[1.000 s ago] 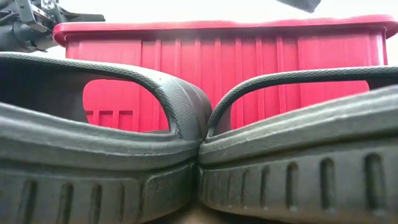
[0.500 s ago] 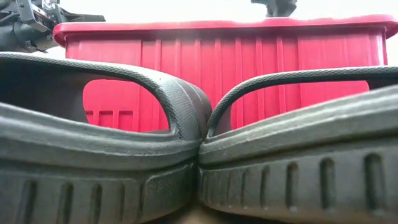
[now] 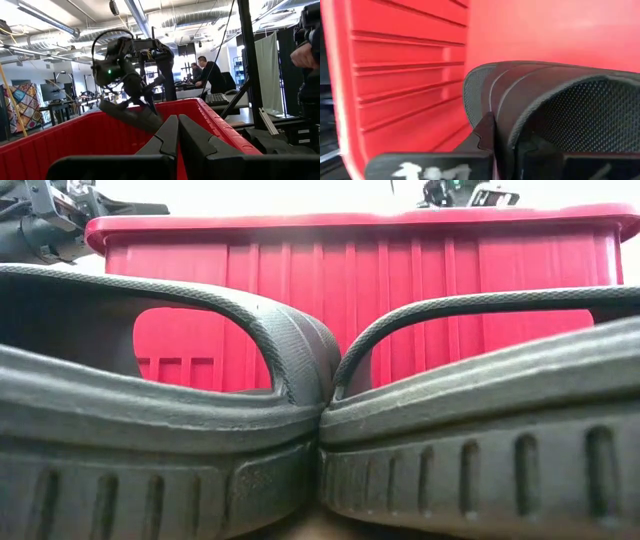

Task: Pick and place slides into bin
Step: Put the black slide into the red bin

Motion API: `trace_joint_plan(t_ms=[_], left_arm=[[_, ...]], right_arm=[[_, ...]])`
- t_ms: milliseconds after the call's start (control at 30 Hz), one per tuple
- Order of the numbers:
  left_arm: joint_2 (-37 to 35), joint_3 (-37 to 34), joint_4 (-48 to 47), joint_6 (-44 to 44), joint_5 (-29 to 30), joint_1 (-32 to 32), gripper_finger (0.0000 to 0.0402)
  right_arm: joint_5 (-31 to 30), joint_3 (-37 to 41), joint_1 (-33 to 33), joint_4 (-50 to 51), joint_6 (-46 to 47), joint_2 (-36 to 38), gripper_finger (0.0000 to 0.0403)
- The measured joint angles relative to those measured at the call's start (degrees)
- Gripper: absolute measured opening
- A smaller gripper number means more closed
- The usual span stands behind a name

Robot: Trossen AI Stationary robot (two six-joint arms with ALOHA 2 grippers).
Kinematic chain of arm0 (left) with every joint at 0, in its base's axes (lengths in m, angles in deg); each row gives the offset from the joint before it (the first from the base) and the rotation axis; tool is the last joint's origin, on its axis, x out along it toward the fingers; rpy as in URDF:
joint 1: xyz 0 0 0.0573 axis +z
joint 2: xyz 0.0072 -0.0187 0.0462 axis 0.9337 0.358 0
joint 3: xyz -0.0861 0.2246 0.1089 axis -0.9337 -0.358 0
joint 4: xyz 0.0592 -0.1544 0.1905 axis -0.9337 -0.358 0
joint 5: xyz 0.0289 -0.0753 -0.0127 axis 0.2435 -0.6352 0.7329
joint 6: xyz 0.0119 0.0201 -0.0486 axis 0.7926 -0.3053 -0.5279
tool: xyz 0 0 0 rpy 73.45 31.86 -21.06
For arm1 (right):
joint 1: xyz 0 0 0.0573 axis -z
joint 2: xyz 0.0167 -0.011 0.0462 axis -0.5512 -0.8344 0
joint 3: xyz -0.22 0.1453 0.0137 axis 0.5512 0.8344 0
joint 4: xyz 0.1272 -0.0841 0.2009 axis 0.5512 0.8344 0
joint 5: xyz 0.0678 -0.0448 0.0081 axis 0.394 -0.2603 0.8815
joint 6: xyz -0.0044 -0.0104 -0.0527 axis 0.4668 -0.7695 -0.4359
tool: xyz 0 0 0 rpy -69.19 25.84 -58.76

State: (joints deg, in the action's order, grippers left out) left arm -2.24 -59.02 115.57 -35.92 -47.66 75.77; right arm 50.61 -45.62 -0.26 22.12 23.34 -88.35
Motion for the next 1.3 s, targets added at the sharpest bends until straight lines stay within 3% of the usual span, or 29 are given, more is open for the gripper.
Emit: trace_joint_plan(t_ms=[433,767,1300], left_arm=[[0.01,0.00,0.02,-0.06,1.00,-0.02,0.0021],[0.01,0.00,-0.04,-1.36,1.16,0.00,0.0021],[0.01,0.00,-0.02,-1.51,1.15,0.00,0.0021]], right_arm=[[0.68,6.27,0.74,-10.37,2.02,-1.52,0.0004],[3.79,9.08,1.73,-9.26,-0.80,-5.66,0.0004],[2.31,10.59,2.55,-12.33,1.30,-11.52,0.0004]])
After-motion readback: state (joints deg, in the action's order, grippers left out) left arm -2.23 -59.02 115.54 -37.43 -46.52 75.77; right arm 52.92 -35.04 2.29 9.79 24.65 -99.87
